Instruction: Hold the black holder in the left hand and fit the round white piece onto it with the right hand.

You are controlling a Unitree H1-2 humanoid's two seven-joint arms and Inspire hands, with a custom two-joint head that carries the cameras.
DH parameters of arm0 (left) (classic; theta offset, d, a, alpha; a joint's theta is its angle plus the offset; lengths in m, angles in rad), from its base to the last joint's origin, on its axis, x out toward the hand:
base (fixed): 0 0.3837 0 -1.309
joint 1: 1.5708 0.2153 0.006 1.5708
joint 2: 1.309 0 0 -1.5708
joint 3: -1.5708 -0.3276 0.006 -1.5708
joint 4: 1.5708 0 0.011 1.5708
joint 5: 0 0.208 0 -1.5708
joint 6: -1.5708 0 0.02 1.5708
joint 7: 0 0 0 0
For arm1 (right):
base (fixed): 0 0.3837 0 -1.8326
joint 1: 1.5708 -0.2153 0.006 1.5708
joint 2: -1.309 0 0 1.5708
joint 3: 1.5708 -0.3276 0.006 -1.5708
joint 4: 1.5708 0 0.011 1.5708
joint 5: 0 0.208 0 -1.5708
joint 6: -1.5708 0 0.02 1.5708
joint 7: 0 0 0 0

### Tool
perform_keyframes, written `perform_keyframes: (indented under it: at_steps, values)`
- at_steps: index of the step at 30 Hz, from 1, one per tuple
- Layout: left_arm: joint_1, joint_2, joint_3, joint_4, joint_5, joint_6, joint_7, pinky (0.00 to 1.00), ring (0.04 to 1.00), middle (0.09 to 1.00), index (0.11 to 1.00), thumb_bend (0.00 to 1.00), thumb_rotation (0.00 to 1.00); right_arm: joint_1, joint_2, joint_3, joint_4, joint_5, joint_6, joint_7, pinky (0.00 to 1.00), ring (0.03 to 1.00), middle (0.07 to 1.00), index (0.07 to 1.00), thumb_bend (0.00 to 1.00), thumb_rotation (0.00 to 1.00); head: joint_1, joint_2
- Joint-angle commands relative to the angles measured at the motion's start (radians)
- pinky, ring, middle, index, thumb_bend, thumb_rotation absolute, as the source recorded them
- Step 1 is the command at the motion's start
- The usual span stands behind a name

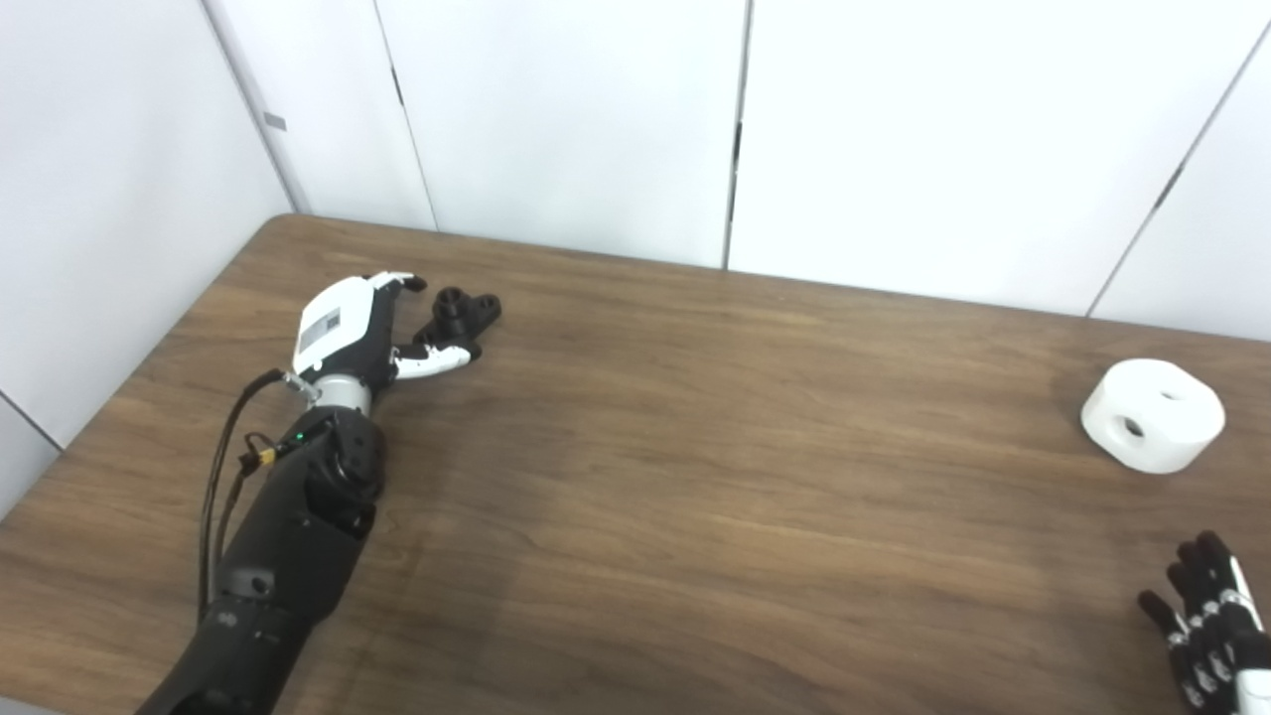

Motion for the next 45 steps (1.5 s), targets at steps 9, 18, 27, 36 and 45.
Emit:
perform_keyframes:
  at_steps: [9,18,27,36,45]
  values:
    - [-0.100,0.016,0.006,0.045,-0.006,0.067,0.029,0.94,0.963,0.908,0.749,0.90,0.38,0.059,-0.015,-0.002,0.005,-0.012,0.050,-0.013,1.00,1.000,1.000,1.000,0.61,1.00,-0.002,0.004]
    - [-0.122,0.020,0.005,0.115,-0.016,0.071,0.046,0.95,0.955,0.900,0.748,0.90,0.37,0.061,-0.019,0.002,-0.001,-0.021,0.051,-0.020,1.00,1.000,1.000,1.000,0.61,1.00,-0.004,0.007]
    - [-0.132,0.025,0.002,0.163,-0.026,0.056,0.060,0.96,0.963,0.907,0.742,0.89,0.36,0.064,-0.021,0.005,-0.001,-0.022,0.046,-0.024,1.00,1.000,1.000,1.000,0.62,1.00,-0.005,0.012]
    - [-0.127,0.027,-0.008,0.164,-0.049,0.043,0.069,0.96,0.959,0.896,0.686,0.90,0.31,0.065,-0.021,0.006,-0.005,-0.020,0.049,-0.024,1.00,1.000,1.000,1.000,0.63,1.00,-0.008,0.017]
    - [-0.127,0.024,-0.019,0.173,-0.066,0.014,0.075,0.95,0.932,0.859,0.606,0.88,0.30,0.069,-0.023,0.007,-0.013,-0.022,0.053,-0.025,1.00,1.000,1.000,1.000,0.60,1.00,-0.016,0.023]
